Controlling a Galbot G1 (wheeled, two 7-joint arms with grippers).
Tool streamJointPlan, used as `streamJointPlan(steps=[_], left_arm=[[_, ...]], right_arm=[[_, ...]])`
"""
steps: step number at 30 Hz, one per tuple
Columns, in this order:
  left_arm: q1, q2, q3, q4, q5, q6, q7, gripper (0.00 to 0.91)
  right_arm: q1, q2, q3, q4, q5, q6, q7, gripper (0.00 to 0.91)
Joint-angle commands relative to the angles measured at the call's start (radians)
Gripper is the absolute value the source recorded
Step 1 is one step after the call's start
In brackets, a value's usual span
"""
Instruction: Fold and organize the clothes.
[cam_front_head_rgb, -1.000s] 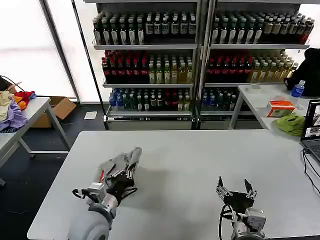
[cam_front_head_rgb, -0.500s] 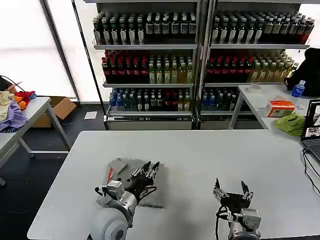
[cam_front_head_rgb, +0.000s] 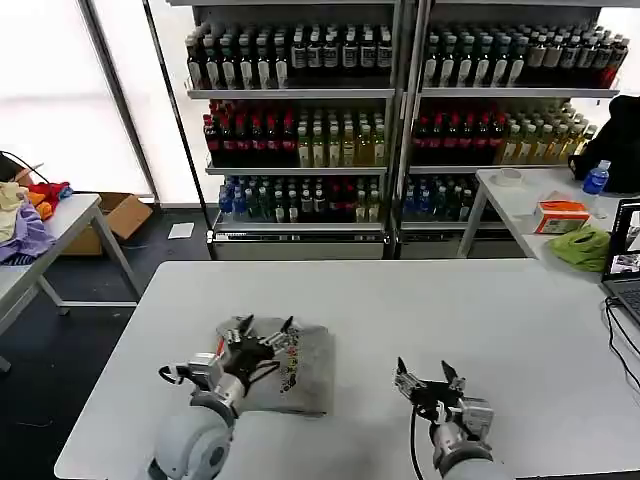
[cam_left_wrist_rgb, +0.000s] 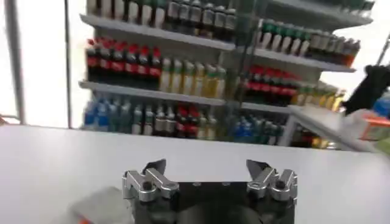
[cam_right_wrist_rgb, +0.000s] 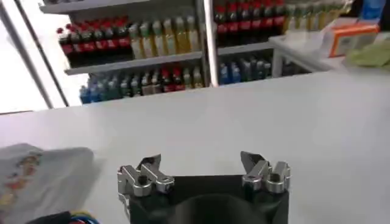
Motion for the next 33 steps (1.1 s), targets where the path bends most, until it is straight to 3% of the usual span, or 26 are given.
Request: streamJointPlan(steps=[1, 6, 9, 12, 16, 25, 26, 27, 28, 33], left_arm=[[0.015, 0.094, -0.182, -0.009, 0.110, 0.035, -0.021, 0.907], [0.040, 0.097, -0.217, -0.011, 0.114, 0.033, -0.024, 0.907], [0.055, 0.095, -0.228, -0.012, 0.116, 0.033, -0.024, 0.907], [0.063, 0.094, -0.236, -0.012, 0.116, 0.033, -0.024, 0.907], [0.069, 0.093, -0.242, -0.011, 0.116, 0.034, -0.025, 0.907], [0.075, 0.088, -0.245, -0.014, 0.111, 0.036, -0.024, 0.907], [0.075, 0.087, -0.244, -0.014, 0.111, 0.037, -0.024, 0.907], [0.075, 0.087, -0.244, -0.014, 0.110, 0.037, -0.025, 0.907], [0.075, 0.086, -0.243, -0.014, 0.107, 0.038, -0.025, 0.907], [0.075, 0.081, -0.242, -0.012, 0.104, 0.039, -0.027, 0.907]], right_arm=[[0.240, -0.012, -0.148, -0.172, 0.208, -0.016, -0.009, 0.907], [0.316, 0.018, -0.224, -0.266, 0.228, -0.016, -0.019, 0.907], [0.351, 0.040, -0.254, -0.306, 0.228, -0.015, -0.014, 0.786], [0.369, 0.065, -0.278, -0.332, 0.230, -0.015, -0.011, 0.756], [0.378, 0.094, -0.307, -0.352, 0.222, -0.015, -0.011, 0.786], [0.380, 0.123, -0.338, -0.404, 0.219, -0.015, -0.003, 0.756], [0.379, 0.125, -0.341, -0.407, 0.217, -0.015, -0.002, 0.534], [0.378, 0.126, -0.348, -0.411, 0.213, -0.015, -0.002, 0.383], [0.377, 0.128, -0.351, -0.413, 0.210, -0.015, 0.003, 0.030], [0.369, 0.124, -0.351, -0.403, 0.193, -0.013, 0.004, 0.000]])
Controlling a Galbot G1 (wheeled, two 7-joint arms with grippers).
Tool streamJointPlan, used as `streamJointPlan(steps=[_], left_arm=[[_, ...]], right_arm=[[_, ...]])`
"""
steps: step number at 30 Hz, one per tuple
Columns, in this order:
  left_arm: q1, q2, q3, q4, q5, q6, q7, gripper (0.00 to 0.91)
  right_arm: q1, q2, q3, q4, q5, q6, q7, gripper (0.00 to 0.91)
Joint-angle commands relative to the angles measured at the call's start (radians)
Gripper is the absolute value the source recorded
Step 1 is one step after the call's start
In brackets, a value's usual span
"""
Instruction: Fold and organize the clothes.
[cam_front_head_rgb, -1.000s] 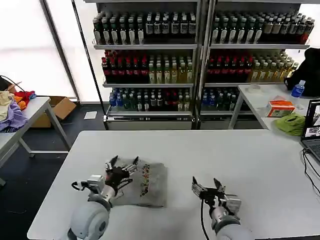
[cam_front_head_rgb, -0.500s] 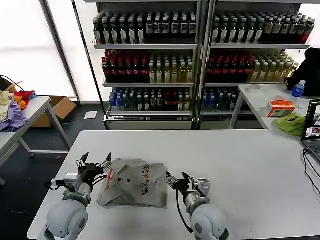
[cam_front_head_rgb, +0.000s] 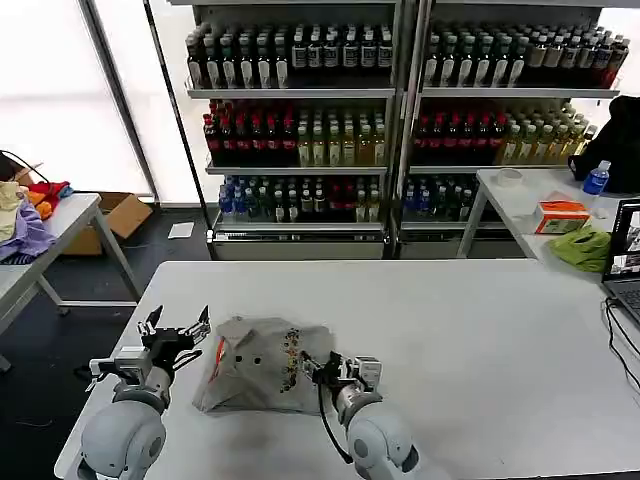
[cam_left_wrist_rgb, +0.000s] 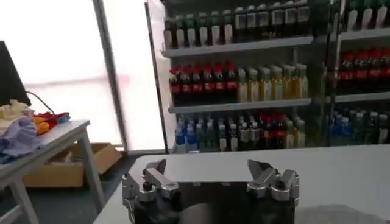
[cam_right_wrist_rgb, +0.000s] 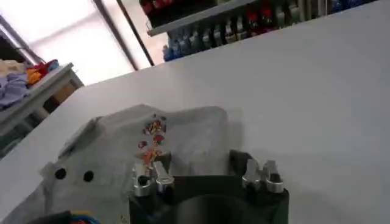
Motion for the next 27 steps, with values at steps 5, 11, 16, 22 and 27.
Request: streamJointPlan(steps=[5, 11, 16, 22, 27], left_arm=[[0.006, -0.001, -0.012, 0.005, -0.001, 0.006, -0.003, 0.907], [0.000, -0.008, -0.016, 0.004, -0.006, 0.007, -0.007, 0.907], [0.007, -0.013, -0.014, -0.006, -0.007, 0.009, -0.008, 0.907], [0.012, -0.022, -0.006, -0.019, -0.006, 0.010, -0.010, 0.907], [0.010, -0.032, 0.006, -0.027, -0.006, 0.012, -0.011, 0.907]], right_arm=[[0.003, 0.001, -0.020, -0.012, -0.030, 0.009, 0.007, 0.000], [-0.017, -0.032, 0.015, 0.025, -0.054, 0.012, 0.001, 0.000], [-0.027, -0.072, 0.060, 0.044, -0.083, -0.001, -0.008, 0.000], [-0.012, -0.168, 0.138, 0.064, -0.083, -0.005, -0.033, 0.000], [0.014, -0.240, 0.190, 0.038, -0.089, -0.005, -0.058, 0.000]])
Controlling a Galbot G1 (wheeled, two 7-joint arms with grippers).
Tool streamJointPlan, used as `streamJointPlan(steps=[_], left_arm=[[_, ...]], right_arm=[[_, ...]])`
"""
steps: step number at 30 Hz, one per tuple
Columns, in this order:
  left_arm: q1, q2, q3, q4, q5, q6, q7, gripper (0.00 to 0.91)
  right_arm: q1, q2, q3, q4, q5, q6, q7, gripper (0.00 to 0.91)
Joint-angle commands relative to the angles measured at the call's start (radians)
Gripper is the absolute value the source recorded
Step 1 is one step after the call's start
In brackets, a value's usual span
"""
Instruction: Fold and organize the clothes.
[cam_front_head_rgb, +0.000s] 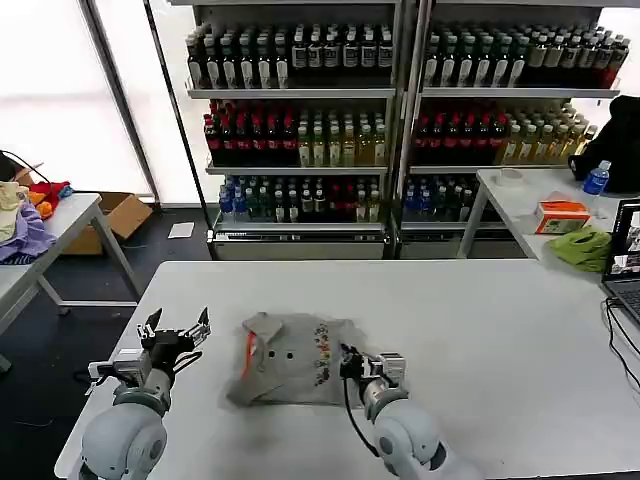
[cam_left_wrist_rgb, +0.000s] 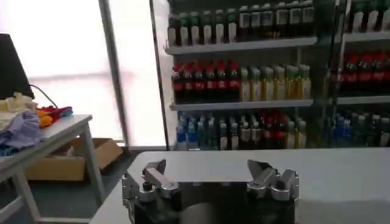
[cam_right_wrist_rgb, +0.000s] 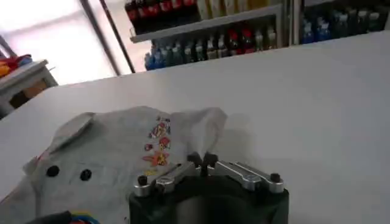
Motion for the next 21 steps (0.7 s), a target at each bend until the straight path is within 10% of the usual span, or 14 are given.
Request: streamJointPlan(steps=[1, 7, 8, 9, 21], left_arm=[[-0.002, -0.006, 0.010, -0.011, 0.000, 0.002, -0.001, 0.907], [-0.003, -0.012, 0.019, -0.014, 0.001, 0.003, -0.002, 0.907], [-0.004, -0.013, 0.021, -0.014, 0.000, 0.003, -0.003, 0.907], [-0.004, -0.014, 0.022, -0.014, 0.000, 0.004, -0.003, 0.907], [0.001, -0.022, 0.030, -0.016, -0.002, 0.009, -0.004, 0.907]], right_arm=[[0.028, -0.142, 0.107, -0.013, -0.021, -0.003, -0.038, 0.000], [0.034, -0.199, 0.162, -0.056, -0.086, -0.003, -0.082, 0.071], [0.032, -0.204, 0.166, -0.058, -0.085, -0.004, -0.091, 0.302], [0.030, -0.207, 0.167, -0.059, -0.088, -0.004, -0.098, 0.907], [-0.023, -0.155, 0.228, 0.091, -0.324, 0.027, -0.109, 0.907]])
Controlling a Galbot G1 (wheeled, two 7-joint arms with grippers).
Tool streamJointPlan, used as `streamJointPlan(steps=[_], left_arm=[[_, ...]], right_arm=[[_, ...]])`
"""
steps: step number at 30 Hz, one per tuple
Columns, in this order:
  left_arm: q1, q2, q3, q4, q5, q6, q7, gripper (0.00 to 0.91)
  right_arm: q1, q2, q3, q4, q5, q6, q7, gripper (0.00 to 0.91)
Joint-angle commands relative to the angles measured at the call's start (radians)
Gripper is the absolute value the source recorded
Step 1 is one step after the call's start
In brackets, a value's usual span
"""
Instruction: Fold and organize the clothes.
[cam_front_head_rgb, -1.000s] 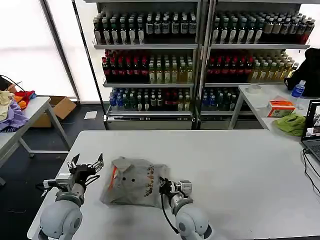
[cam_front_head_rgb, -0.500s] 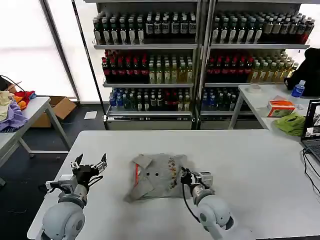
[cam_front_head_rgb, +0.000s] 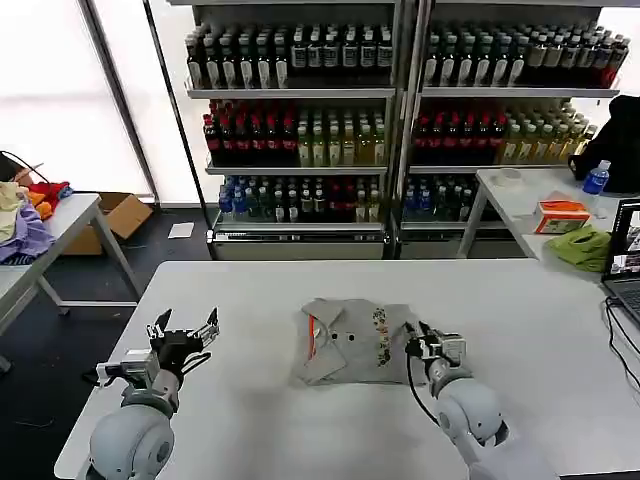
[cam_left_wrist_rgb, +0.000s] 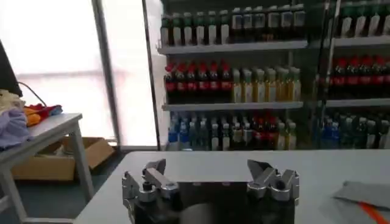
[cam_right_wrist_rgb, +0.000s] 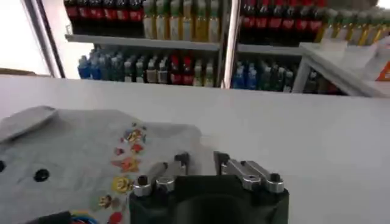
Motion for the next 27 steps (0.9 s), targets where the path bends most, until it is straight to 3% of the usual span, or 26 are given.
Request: streamJointPlan(steps=[1, 3, 5, 9, 15, 20, 27], left_arm=[[0.001, -0.010, 0.009, 0.000, 0.001, 0.001, 0.000, 0.907], [0.001, -0.013, 0.014, 0.000, 0.002, 0.001, 0.001, 0.907], [0.005, -0.014, 0.015, -0.001, 0.002, 0.001, 0.001, 0.907], [0.011, -0.013, 0.015, 0.002, 0.002, 0.001, 0.002, 0.907], [0.021, -0.020, 0.017, -0.003, 0.003, 0.000, 0.004, 0.907], [0.036, -0.018, 0.016, -0.008, 0.005, 0.000, 0.009, 0.907], [0.052, -0.021, 0.012, -0.015, 0.004, 0.000, 0.014, 0.907]], right_arm=[[-0.041, -0.001, 0.043, 0.153, -0.144, 0.028, -0.034, 0.907], [-0.063, 0.011, 0.006, 0.179, -0.121, 0.043, -0.062, 0.907], [-0.069, 0.035, -0.023, 0.185, -0.104, 0.050, -0.054, 0.907], [-0.051, 0.081, -0.076, 0.176, -0.004, 0.038, 0.005, 0.907], [0.051, 0.138, -0.111, 0.040, 0.010, 0.043, 0.058, 0.907], [0.119, 0.181, -0.124, -0.027, 0.143, 0.023, 0.149, 0.907], [0.150, 0.214, -0.137, -0.105, 0.078, 0.019, 0.192, 0.907]])
